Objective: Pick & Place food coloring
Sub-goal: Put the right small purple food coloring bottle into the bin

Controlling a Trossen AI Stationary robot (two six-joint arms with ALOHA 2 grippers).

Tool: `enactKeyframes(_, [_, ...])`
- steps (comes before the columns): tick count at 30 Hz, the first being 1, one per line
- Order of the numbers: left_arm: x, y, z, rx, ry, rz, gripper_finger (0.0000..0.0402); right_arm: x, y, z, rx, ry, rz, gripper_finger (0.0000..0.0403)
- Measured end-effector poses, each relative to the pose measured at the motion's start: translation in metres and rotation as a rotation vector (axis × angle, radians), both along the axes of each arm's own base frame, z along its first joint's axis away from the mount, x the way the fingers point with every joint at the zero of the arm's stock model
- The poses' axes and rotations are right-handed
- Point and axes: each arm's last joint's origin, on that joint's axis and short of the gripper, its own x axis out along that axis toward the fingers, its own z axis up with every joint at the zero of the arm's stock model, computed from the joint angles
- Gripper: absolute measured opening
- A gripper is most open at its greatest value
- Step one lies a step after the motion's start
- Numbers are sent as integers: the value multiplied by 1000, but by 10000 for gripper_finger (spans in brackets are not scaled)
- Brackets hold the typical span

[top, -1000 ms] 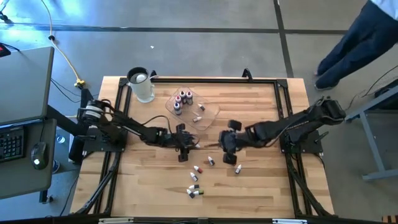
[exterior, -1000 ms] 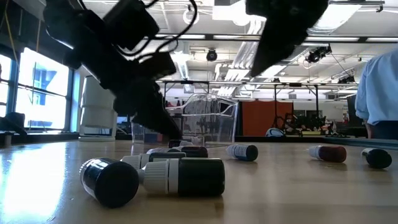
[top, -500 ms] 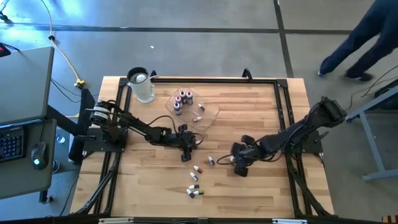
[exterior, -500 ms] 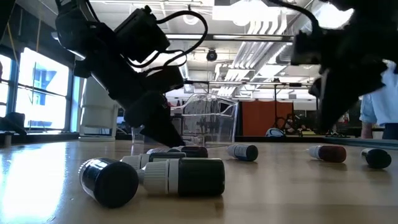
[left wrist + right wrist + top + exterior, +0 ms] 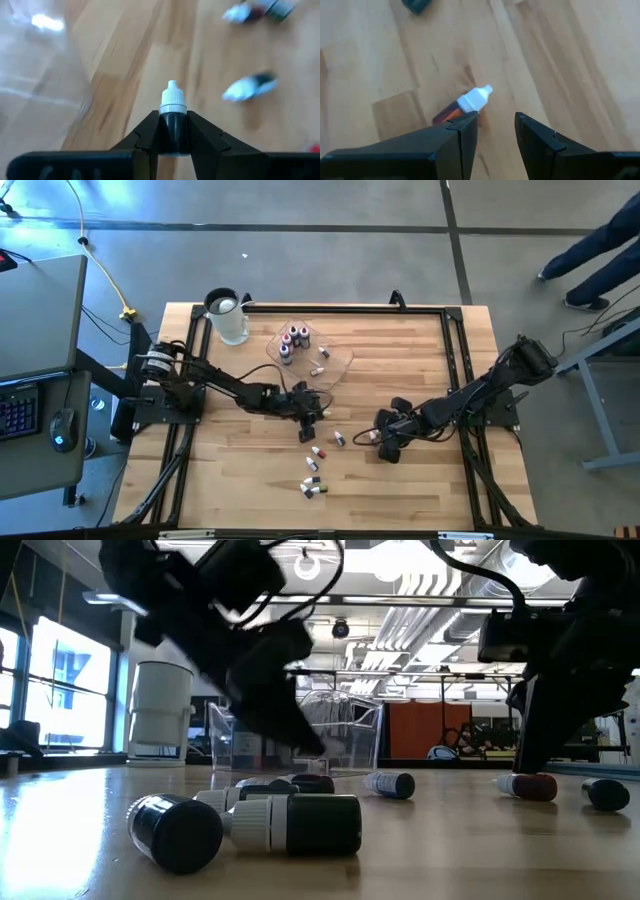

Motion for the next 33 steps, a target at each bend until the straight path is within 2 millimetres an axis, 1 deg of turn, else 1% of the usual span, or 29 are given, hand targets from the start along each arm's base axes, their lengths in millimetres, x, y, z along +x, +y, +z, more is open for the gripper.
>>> enactKeyframes(3, [11, -3, 21, -40, -11, -43, 78, 0, -1, 0, -23, -11, -9, 123])
enactKeyframes(4, [13, -4, 29, -49, 1, -58, 80, 0, -1, 0, -25, -12, -10, 123])
enactKeyframes(6, [22, -5, 48, -30, -5, -80, 81, 0, -1, 0, -24, -13, -9, 123])
enactKeyframes(9, [29, -1, 82, 77, 23, -58, 82, 1, -1, 0, -22, -15, -9, 123])
enactKeyframes(13, [38, 5, 127, 258, 50, 24, 82, 1, 0, 1, -13, -14, -4, 123])
enactKeyframes(15, [39, 12, 146, 337, 74, 71, 82, 1, 0, 1, -14, -12, -4, 123])
enactKeyframes(17, [40, 20, 158, 363, 76, 127, 82, 1, 0, 1, -12, -16, -4, 123])
enactKeyframes(19, [40, 33, 159, 348, 100, 158, 82, 1, 0, 1, -17, -18, -6, 123])
enactKeyframes(23, [35, 70, 147, 246, 163, 228, 82, 1, 0, 1, -20, -19, 1, 123])
enactKeyframes(27, [33, 106, 109, 135, 282, 257, 84, 1, -1, 1, -95, -18, 98, 123])
enactKeyframes(30, [39, 122, 85, 92, 308, 217, 93, 2, -1, 1, -136, -22, 158, 123])
enactKeyframes(32, [40, 129, 72, 84, 349, 202, 104, 3, 0, 2, -132, -34, 171, 123])
enactKeyframes(33, [43, 131, 66, 95, 348, 197, 111, 4, 1, 2, -125, -41, 173, 123])
